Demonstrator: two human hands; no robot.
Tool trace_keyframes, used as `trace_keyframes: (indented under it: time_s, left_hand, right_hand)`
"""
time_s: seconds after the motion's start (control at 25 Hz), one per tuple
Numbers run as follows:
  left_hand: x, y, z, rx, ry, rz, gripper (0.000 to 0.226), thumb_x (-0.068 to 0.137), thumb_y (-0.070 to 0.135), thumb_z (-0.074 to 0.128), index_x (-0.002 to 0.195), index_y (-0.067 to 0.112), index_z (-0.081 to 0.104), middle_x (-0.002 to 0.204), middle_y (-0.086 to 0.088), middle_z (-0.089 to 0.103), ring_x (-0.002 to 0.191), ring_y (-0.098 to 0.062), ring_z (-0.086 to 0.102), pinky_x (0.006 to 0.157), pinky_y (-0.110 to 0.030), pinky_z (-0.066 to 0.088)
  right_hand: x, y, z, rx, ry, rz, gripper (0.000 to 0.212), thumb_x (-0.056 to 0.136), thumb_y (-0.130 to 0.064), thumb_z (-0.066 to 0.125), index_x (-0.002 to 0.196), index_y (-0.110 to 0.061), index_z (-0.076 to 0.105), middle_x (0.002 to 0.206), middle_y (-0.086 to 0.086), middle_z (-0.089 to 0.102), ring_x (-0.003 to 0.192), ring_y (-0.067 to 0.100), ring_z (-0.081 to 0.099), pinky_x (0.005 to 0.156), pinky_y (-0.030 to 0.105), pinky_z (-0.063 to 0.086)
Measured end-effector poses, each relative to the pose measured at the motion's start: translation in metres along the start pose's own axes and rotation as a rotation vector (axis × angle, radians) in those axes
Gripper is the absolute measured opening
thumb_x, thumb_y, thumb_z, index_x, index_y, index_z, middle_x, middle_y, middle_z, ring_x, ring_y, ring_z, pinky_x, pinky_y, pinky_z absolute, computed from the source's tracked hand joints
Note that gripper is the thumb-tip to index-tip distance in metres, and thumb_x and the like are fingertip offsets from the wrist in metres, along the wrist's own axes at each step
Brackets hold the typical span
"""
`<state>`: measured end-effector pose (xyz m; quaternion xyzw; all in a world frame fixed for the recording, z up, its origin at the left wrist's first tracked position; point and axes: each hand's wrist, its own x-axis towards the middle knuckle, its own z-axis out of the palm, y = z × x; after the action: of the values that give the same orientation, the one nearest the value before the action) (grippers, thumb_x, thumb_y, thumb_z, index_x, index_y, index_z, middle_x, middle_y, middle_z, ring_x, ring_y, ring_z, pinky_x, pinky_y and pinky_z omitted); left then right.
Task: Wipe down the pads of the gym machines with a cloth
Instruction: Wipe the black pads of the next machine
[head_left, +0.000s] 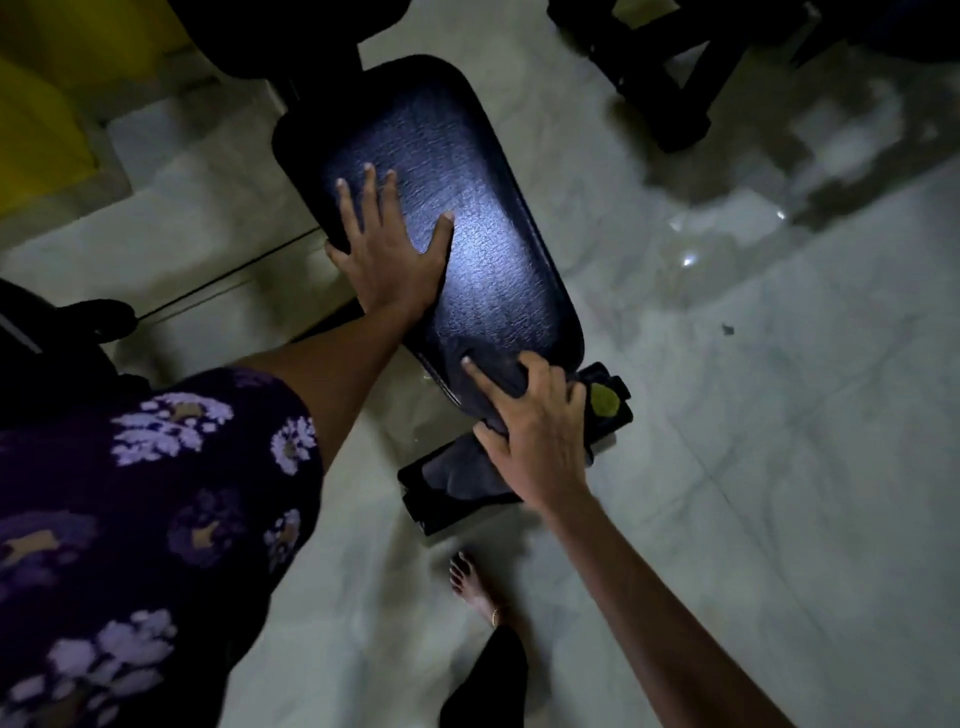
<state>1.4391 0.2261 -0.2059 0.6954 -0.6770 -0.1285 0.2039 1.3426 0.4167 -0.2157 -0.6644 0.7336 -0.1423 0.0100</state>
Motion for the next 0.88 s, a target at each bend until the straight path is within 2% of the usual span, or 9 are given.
trace_keyframes:
  time_s: [0.16,0.28,0.32,0.4,0.48,0.6,0.68,0.76,0.88]
  left_hand:
    - [0.002,0.001,0.002,0.013,0.008,-0.011,0.071,0.087,0.062,0.04,0.146,0.025,0.03,0.157,0.009,0.017,0.146,-0.016,0.003,0.109,-0.06,0.016]
    - [0.001,0.001,0.001,0.013,0.003,-0.007,0.07,0.087,0.062,0.04,0.146,0.025,0.03,0.157,0.009,0.017,0.146,-0.016,0.003,0.108,-0.059,0.015]
    - [0.001,0.001,0.001,0.015,0.003,0.0,0.07,0.088,0.061,0.041,0.146,0.025,0.031,0.157,0.009,0.017,0.146,-0.016,0.004,0.109,-0.059,0.016]
    - [0.001,-0.001,0.0,0.005,0.013,0.003,0.07,0.087,0.061,0.041,0.146,0.024,0.032,0.157,0.008,0.019,0.146,-0.017,0.004,0.109,-0.06,0.016]
    - [-0.001,-0.001,0.0,0.008,0.015,0.008,0.071,0.086,0.062,0.039,0.146,0.023,0.031,0.157,0.008,0.018,0.146,-0.018,0.004,0.109,-0.059,0.016]
    - [-0.004,0.0,0.001,0.017,0.003,0.021,0.077,0.083,0.067,0.029,0.146,0.024,0.03,0.157,0.007,0.018,0.146,-0.018,0.004,0.108,-0.058,0.015]
    - [-0.003,-0.002,0.002,0.037,0.016,0.025,0.078,0.081,0.067,0.027,0.146,0.024,0.031,0.157,0.006,0.02,0.146,-0.019,0.006,0.108,-0.057,0.016]
    - [-0.005,-0.003,0.002,0.031,0.029,0.033,0.077,0.082,0.067,0.029,0.145,0.023,0.033,0.156,0.006,0.022,0.146,-0.02,0.008,0.107,-0.059,0.017]
    - [-0.001,-0.002,0.0,0.044,0.014,0.022,0.078,0.081,0.067,0.028,0.146,0.023,0.032,0.157,0.005,0.021,0.146,-0.02,0.007,0.108,-0.059,0.015]
  right_hand:
    - [0.046,0.033,-0.012,-0.005,0.106,0.262,0.053,0.074,-0.046,0.046,0.126,-0.039,0.057,0.111,0.013,0.054,0.092,0.031,0.048,0.076,0.041,0.035]
    - [0.055,0.016,-0.009,-0.02,0.126,0.405,0.055,0.072,-0.042,0.054,0.127,-0.038,0.056,0.12,0.014,0.053,0.101,0.032,0.045,0.085,0.047,0.034]
    - [0.049,0.005,-0.007,-0.018,0.117,0.387,0.058,0.07,-0.041,0.055,0.128,-0.038,0.054,0.126,0.013,0.052,0.106,0.032,0.041,0.09,0.051,0.033]
    - [0.028,-0.007,-0.003,-0.027,0.049,0.213,0.064,0.067,-0.041,0.056,0.131,-0.039,0.051,0.132,0.009,0.05,0.114,0.031,0.037,0.093,0.057,0.033]
    - [0.022,0.011,-0.004,-0.021,-0.004,0.104,0.062,0.07,-0.042,0.051,0.131,-0.041,0.049,0.133,0.005,0.051,0.113,0.03,0.037,0.09,0.056,0.034]
    - [0.051,0.039,-0.012,0.128,0.039,0.369,0.059,0.075,-0.044,0.039,0.132,-0.037,0.051,0.133,0.005,0.051,0.11,0.032,0.043,0.087,0.049,0.033]
    - [0.085,0.048,-0.015,0.316,-0.037,0.472,0.06,0.077,-0.041,0.037,0.136,-0.034,0.048,0.137,0.003,0.047,0.114,0.033,0.044,0.093,0.047,0.031]
    - [0.113,0.054,-0.017,0.44,-0.117,0.391,0.062,0.077,-0.037,0.037,0.139,-0.033,0.044,0.14,0.001,0.045,0.118,0.032,0.044,0.098,0.047,0.033]
    - [0.117,0.062,-0.015,0.633,-0.115,0.31,0.059,0.08,-0.035,0.043,0.139,-0.028,0.042,0.138,-0.001,0.048,0.119,0.029,0.047,0.1,0.05,0.037]
